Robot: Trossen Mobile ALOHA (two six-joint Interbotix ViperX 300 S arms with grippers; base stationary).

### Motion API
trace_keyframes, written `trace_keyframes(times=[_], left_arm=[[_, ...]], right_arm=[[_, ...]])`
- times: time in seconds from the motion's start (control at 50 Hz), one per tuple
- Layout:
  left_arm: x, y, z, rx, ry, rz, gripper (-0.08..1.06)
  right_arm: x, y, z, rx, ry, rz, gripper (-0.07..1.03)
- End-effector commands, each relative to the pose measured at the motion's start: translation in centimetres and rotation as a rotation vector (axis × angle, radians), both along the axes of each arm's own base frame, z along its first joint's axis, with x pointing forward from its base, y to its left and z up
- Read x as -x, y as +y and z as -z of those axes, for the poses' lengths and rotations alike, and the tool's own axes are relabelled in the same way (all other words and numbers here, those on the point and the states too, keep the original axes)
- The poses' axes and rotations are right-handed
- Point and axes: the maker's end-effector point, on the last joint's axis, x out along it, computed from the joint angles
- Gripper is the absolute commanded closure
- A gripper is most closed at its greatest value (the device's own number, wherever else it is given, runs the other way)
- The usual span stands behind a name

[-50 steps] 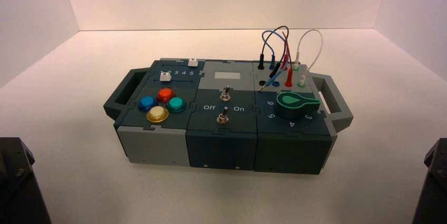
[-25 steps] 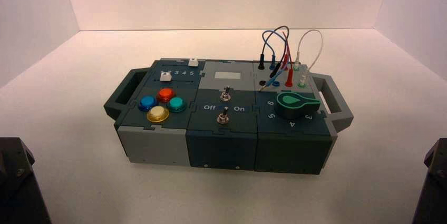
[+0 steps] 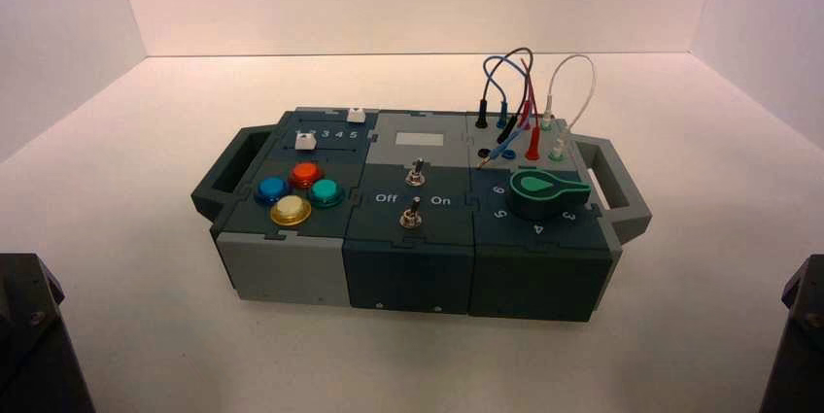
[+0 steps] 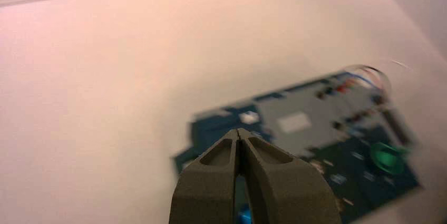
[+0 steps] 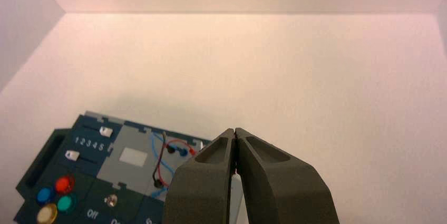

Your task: Pull the red wire.

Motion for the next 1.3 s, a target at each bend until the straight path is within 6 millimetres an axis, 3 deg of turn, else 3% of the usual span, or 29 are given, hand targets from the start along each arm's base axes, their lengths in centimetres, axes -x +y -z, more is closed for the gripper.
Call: trace_keyframes(times=[0.02,0.4,0.58,0.92,1.0,1.14,1.3], left_arm=[[1.1,-2.1,-0.7,0.042,0.015,0.061,1.01],[4.6,-5.6,2.1,0.064,0.145,0.168,1.01],[5.2,-7.2,3.8,0.032,0.188,0.213,1.01],[6.4,-11.1,5.4,0.028,0.223,0.298,1.01],[6.4,-11.5,5.6,0.020,0.229,0.304,1.01],[6.2,-12.0,6.0,0.006,0.241,0.306,1.01],[6.2,-12.3,6.3,-0.003,0.246,0.311,1.01]], right_arm=[[-0.6,0.4,0.4,-0.009,0.053,-0.003,0.99],[0.0,1.9,2.2,0.016,0.178,-0.071,0.99],[0.4,2.6,3.1,0.022,0.233,-0.102,0.99],[2.8,5.4,5.3,0.035,0.371,-0.230,0.98],[3.3,6.0,5.8,0.048,0.397,-0.264,0.92],[4.1,7.4,6.4,0.051,0.436,-0.318,0.64],[4.5,8.1,7.3,0.066,0.473,-0.348,0.59]])
